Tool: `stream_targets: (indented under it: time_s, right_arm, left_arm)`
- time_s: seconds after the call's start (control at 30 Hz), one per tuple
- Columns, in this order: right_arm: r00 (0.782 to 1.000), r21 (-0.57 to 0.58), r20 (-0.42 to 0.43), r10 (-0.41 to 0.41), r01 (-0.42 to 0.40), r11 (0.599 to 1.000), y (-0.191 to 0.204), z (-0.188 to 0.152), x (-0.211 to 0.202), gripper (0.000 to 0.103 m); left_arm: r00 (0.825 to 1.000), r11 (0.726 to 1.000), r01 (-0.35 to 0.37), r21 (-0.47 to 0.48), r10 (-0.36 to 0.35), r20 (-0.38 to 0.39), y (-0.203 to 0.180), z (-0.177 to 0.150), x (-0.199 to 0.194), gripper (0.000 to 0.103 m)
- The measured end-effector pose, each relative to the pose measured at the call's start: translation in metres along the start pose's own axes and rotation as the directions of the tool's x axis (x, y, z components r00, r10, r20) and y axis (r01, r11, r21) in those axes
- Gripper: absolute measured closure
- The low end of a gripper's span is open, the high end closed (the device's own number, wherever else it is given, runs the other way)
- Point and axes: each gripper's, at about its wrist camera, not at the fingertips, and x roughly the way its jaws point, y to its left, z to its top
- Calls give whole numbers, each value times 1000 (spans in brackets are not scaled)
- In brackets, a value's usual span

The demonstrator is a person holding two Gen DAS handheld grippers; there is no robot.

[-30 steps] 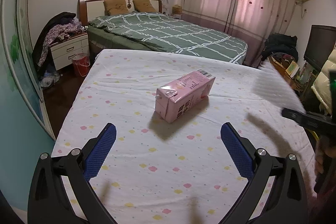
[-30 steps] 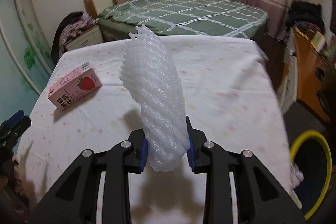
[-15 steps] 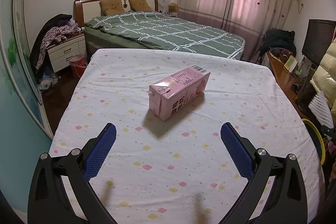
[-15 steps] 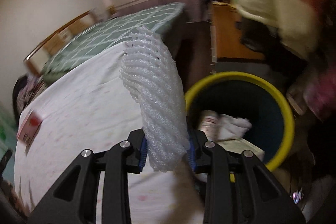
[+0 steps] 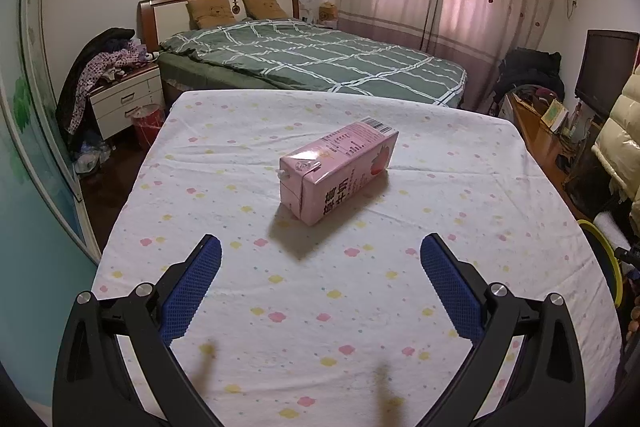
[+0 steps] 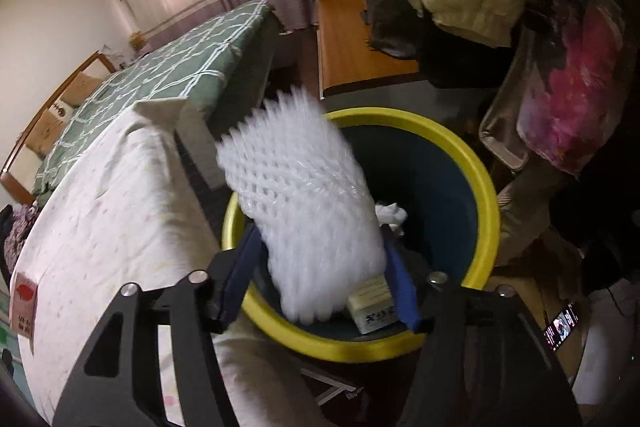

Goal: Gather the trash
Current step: 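Carry the foam net over the bin and release it with the right tool, then grasp the pink strawberry milk carton with the left tool and lift it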

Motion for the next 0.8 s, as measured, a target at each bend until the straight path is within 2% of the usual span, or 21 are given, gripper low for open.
stream_targets:
  time_s: [0.3,0.5,0.67,0.8]
  right_arm:
    - [1000,-16,6,17,-16,1000,3,2,2,41]
    - [999,-35,26,42,-41,999,8,-2,-6,38]
    - [997,-22,30,70,-69,997,4,-2,-10,38]
    - [995,-9,34,89,-88,996,1,0,-11,37]
  left_arm:
    - [1000,1000,8,10,-8,-19,-4,0,4,5]
    - [996,999,40,6,-40,-81,-7,8,12,5]
    - [994,1000,1,29,2,-110,-5,22,27,5]
    - [988,999,16,38,-10,-156,-1,37,50,5]
